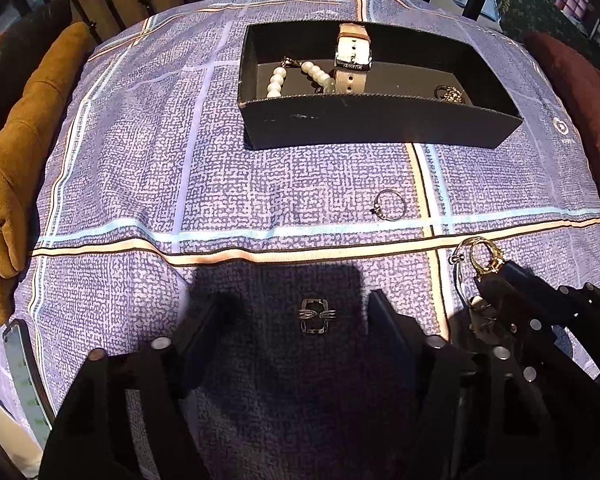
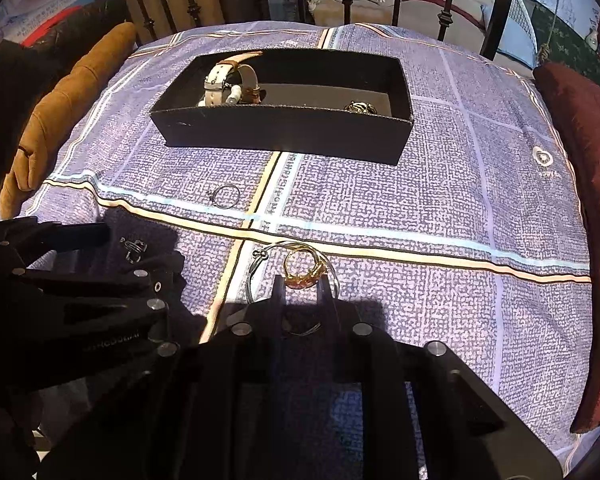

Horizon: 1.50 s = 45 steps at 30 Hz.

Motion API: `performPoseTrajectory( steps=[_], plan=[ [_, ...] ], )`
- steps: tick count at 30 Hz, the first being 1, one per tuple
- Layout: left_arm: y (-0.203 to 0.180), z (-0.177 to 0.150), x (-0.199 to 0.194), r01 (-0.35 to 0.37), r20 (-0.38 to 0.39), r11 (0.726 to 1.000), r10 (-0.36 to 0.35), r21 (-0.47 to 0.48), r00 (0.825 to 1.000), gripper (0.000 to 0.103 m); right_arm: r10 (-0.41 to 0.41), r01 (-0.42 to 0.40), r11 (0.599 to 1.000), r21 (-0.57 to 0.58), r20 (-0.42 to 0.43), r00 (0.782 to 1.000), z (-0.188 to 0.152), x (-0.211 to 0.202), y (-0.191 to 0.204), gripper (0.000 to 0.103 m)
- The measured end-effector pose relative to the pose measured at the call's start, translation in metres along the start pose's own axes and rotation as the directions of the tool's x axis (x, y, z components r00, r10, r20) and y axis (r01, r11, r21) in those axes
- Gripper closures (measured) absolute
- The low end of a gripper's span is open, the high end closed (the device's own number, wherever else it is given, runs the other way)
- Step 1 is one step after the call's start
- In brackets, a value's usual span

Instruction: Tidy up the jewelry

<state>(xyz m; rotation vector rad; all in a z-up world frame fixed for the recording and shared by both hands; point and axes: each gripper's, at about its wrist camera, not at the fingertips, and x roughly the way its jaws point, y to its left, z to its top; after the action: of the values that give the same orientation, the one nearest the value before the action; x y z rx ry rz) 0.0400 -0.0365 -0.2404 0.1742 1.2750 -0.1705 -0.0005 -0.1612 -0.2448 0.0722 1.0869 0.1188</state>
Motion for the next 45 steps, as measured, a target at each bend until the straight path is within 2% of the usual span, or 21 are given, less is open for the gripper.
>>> performPoseTrajectory(
  steps=[2,4,8,12,13,14,15,16,17,20,22,23,24,25,26,31,38,45],
  plan=[
    [0.001,0.003,-0.006,0.000,0.013,1.000,0.000,0.007,1.000,0.077,0.014,-0.014,1.000,0.010,0.004,1.000,0.000,-0.004,-0.001,0.095],
    [0.007,0.005,-0.010,0.023,0.009,1.000,-0.023,-0.011,1.000,0.086,0.015,-0.015,1.000,0.005,0.018,1.000,0.002,-0.010,-0.001,0.096],
    [0.022,0.012,-0.017,0.062,0.021,0.996,-0.061,-0.057,0.998,0.086,0.014,-0.014,1.000,-0.015,0.036,0.999,0.006,-0.017,0.001,0.096],
    [0.036,0.015,-0.027,0.084,0.050,0.991,-0.080,-0.106,0.996,0.086,-0.035,0.037,0.999,-0.034,0.038,0.999,0.010,-0.011,0.002,0.092],
    [0.038,0.016,-0.029,0.088,0.053,0.990,-0.083,-0.109,0.995,0.086,-0.048,0.049,0.998,-0.035,0.035,0.998,0.011,-0.009,0.002,0.088],
    [0.038,0.016,-0.029,0.088,0.055,0.990,-0.082,-0.111,0.995,0.086,-0.055,0.056,0.998,-0.034,0.039,0.998,0.011,-0.009,0.002,0.071],
    [0.039,0.016,-0.030,0.086,0.057,0.990,-0.080,-0.113,0.995,0.086,-0.054,0.056,0.998,-0.032,0.047,0.997,0.011,-0.008,0.002,0.047],
    [0.038,0.015,-0.031,0.089,0.058,0.990,-0.083,-0.113,0.995,0.086,-0.062,0.064,0.997,-0.031,0.058,0.996,0.011,-0.009,0.002,0.041],
    [0.037,0.014,-0.031,0.092,0.060,0.989,-0.086,-0.115,0.995,0.086,-0.065,0.068,0.997,-0.030,0.072,0.995,0.010,-0.011,0.002,0.040],
    [0.036,0.013,-0.032,0.097,0.061,0.989,-0.090,-0.114,0.994,0.086,-0.049,0.050,0.999,-0.021,0.066,0.997,0.010,-0.009,0.002,0.041],
    [0.033,0.013,-0.032,0.103,0.059,0.988,-0.097,-0.112,0.994,0.086,-0.030,0.030,1.000,-0.008,0.042,0.999,0.010,-0.002,0.001,0.052],
    [0.031,0.013,-0.032,0.104,0.058,0.989,-0.098,-0.106,0.993,0.086,-0.029,0.029,1.000,-0.003,0.027,0.999,0.010,0.002,0.000,0.061],
    [0.029,0.014,-0.030,0.099,0.056,0.990,-0.094,-0.097,0.994,0.086,-0.033,0.033,0.999,0.002,0.000,0.999,0.009,0.009,-0.001,0.065],
    [0.027,0.014,-0.029,0.095,0.054,0.991,-0.090,-0.090,0.994,0.086,-0.033,0.033,0.999,0.002,0.007,0.999,0.008,0.010,-0.002,0.068],
    [0.025,0.014,-0.027,0.089,0.050,0.993,-0.085,-0.081,0.995,0.086,-0.037,0.037,0.999,-0.002,0.014,0.999,0.008,0.010,-0.002,0.076],
    [0.024,0.015,-0.023,0.085,0.044,0.994,-0.082,-0.075,0.996,0.086,-0.014,0.013,1.000,0.012,0.030,0.999,0.010,0.001,-0.006,0.077],
    [0.040,0.021,-0.049,0.140,0.102,0.983,-0.129,-0.115,0.986,0.086,-0.021,0.020,1.000,0.012,0.070,0.997,0.015,-0.024,-0.009,0.077],
    [0.042,0.030,-0.068,0.138,0.140,0.985,-0.123,-0.107,0.982,0.086,-0.028,0.028,1.000,0.003,0.124,0.992,0.027,-0.045,-0.008,0.077]
  ],
)
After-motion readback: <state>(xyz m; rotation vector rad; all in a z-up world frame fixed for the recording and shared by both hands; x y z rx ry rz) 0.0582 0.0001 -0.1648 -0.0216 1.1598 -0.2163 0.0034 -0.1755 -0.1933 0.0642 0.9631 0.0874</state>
